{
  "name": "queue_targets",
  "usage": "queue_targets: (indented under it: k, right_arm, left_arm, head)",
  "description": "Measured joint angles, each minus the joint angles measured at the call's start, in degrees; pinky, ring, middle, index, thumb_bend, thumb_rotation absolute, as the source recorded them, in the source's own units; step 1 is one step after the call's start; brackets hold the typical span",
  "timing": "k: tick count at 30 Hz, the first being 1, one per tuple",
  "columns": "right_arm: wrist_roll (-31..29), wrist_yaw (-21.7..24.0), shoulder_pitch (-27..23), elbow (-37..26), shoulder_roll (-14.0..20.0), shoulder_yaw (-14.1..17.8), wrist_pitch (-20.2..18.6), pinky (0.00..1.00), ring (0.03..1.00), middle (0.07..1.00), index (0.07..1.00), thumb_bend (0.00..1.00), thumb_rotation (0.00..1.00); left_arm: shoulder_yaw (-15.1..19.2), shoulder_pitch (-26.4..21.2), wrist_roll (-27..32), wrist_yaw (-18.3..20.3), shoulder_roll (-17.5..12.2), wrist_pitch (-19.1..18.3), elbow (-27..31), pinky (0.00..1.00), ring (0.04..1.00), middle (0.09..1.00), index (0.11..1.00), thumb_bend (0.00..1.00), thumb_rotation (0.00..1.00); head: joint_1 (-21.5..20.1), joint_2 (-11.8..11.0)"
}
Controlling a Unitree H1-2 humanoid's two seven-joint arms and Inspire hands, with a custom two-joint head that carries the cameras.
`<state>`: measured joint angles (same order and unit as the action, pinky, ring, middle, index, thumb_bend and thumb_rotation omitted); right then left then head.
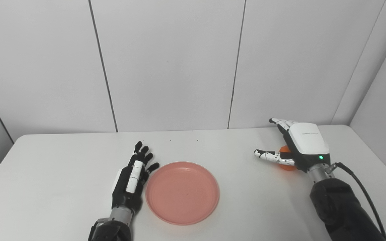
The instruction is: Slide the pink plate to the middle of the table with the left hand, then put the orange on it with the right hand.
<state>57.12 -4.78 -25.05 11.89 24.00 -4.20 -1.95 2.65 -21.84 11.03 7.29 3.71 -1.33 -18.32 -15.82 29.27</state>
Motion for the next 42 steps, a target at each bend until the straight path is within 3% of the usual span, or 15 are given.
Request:
queue_targets:
  k: [9, 18, 23, 42]
  right_arm:
    - [-1.5, 0.4, -0.9, 3.4, 1.4, -1.3, -1.7, 0.7, 0.773, 0.782, 0.743, 0.88, 0.92]
    - [-2.6, 4.2, -2.1, 5.4, 2.1, -3.6, -5.0, 0.72, 0.772, 0.783, 0.76, 0.9, 0.99]
    - [-2.9, 6.2, -2.9, 5.7, 2.7, -4.3, -6.8, 0.74, 0.778, 0.789, 0.769, 0.88, 0.96]
    - [-5.2, 5.9, -4.4, 10.2, 3.5, -5.9, -8.3, 0.77, 0.798, 0.807, 0.777, 0.9, 1.0]
  left_arm:
    - [-0.1, 0.1, 0.0, 0.0, 0.0, 0.0, 0.2, 0.85, 0.961, 0.985, 1.0, 0.96, 0.77]
    - [-0.4, 0.2, 0.0, 0.0, 0.0, 0.0, 0.2, 0.86, 0.964, 0.985, 1.0, 0.95, 0.78]
    - [-0.4, 0.3, 0.0, 0.0, 0.0, 0.0, 0.4, 0.85, 0.965, 0.983, 1.0, 0.96, 0.78]
    - [-0.6, 0.5, 0.0, 0.1, 0.0, -0.2, 0.8, 0.85, 0.968, 0.988, 1.0, 0.93, 0.78]
  head:
    - [0.0, 0.1]
    - [0.2, 0.2]
    - [0.1, 0.3]
    - [0.5, 0.5]
